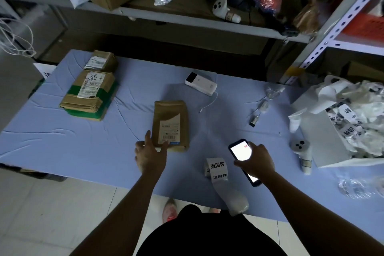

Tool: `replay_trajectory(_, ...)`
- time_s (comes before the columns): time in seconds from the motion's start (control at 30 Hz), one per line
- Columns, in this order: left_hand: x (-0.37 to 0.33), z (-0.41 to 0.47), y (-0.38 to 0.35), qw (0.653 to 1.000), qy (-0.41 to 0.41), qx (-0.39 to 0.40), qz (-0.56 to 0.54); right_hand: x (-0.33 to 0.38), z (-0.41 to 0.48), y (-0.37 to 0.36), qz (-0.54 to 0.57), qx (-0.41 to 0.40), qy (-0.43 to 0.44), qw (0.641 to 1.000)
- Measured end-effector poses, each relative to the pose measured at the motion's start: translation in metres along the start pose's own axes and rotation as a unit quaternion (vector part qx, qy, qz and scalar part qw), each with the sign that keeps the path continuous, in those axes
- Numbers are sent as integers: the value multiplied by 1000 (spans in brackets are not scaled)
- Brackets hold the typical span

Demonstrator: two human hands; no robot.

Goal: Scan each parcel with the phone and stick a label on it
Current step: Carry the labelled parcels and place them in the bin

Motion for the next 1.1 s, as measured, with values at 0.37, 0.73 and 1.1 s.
replay_trajectory(0.37,-84,-100,-97,965,-74,229,-106,-54,12,-28,-10,-29,-31,999)
replay_trajectory(0.73,-103,-79,-98,926,63,170,-330,3,-18,-31,366,71,101,922)
replay_trajectory(1.1,-174,-72,-53,929,-354,75,-76,54,-12,12,419,78,211,880)
Point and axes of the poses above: each hand's wrist, its own z-axis towards the middle knuckle, its own y-axis out of the back of the hand, x = y × z, the point moved 8 cm from there along z, towards the middle knuckle, and after that the axes turned 8 degrees about z, right-handed, at the moved point
